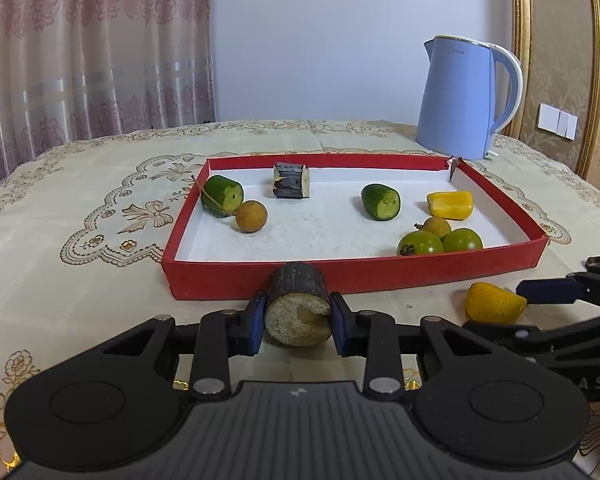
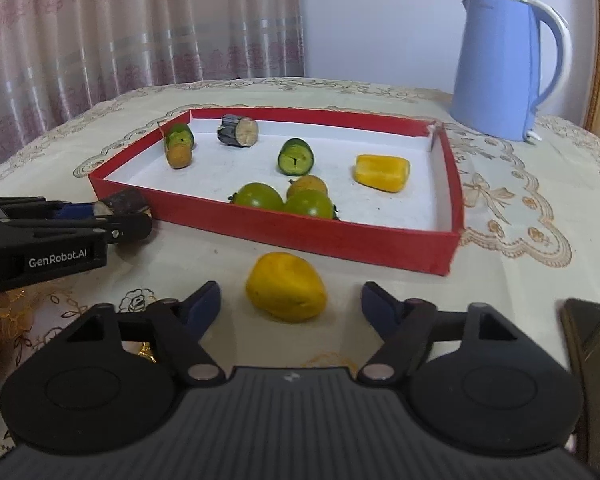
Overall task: Organize fruits
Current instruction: 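Close the left gripper on the dark eggplant piece while the right gripper closes on the yellow mango, then carry the eggplant piece into the tray and open the left gripper while the right gripper lifts the mango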
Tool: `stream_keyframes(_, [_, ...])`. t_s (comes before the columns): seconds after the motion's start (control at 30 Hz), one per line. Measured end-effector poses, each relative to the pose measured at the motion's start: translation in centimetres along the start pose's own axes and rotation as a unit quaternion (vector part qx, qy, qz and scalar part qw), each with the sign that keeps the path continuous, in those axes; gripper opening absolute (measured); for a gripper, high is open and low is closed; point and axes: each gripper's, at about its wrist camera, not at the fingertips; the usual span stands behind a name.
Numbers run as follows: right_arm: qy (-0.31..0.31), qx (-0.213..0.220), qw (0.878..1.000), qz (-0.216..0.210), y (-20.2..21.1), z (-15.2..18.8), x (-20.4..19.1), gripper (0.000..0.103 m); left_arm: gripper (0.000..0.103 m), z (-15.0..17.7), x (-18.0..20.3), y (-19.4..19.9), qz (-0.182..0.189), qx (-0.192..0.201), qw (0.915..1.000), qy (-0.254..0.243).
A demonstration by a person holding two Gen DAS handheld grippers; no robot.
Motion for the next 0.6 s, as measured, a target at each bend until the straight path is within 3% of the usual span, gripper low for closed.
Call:
stream_keyframes(0.03, [0.002, 0.001, 1.0, -0.001, -0.1, -0.1, 0.0, 0.066, 0.032, 0.0, -0.1, 0.0, -0.002, 0.0, 1.0, 0.0])
stream_keyframes(0.1, [0.004, 0.0, 1.0, 0.009, -0.2, -0.4, 0.1, 0.042, 0.032, 0.0, -0.1, 0.1, -0.003, 0.001, 1.0, 0.0])
stream_keyframes(0.13, [0.002, 0.001, 1.0, 0.01, -0.2, -0.4, 0.1, 0.039, 0.032, 0.0, -0.2, 0.2, -0.003, 0.002, 1.0, -0.001])
stream_keyframes(0.33, [0.005, 0.008, 0.999, 0.031, 0.4, 0.2, -0.4, 0.036, 0.032, -0.3, -0.2, 1.2, 0.005, 0.015, 0.9999, -0.003])
stream_keyframes(0.37, [0.001, 0.01, 0.999, 0.03, 0.5, 0.3, -0.4, 0.034, 0.032, -0.4, -0.2, 1.5, 0.007, 0.017, 0.9998, -0.004])
stream_keyframes(0.4, [-0.001, 0.01, 1.0, 0.028, 0.6, 0.4, -0.3, 0.024, 0.032, -0.5, -0.1, 1.7, 0.009, 0.02, 0.9997, -0.004])
stream_keyframes(0.6, [-0.005, 0.015, 1.0, 0.019, 1.0, 0.6, -0.3, 0.024, 0.032, -2.7, 0.8, 2.7, 0.021, 0.047, 0.9985, -0.018])
Point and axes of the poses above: each gripper's, at about its wrist camera, not at the fingertips, and y roughly against the way its jaws point, x to its right, z to its underside, and after that the axes turned 14 degrees about y, right-handed
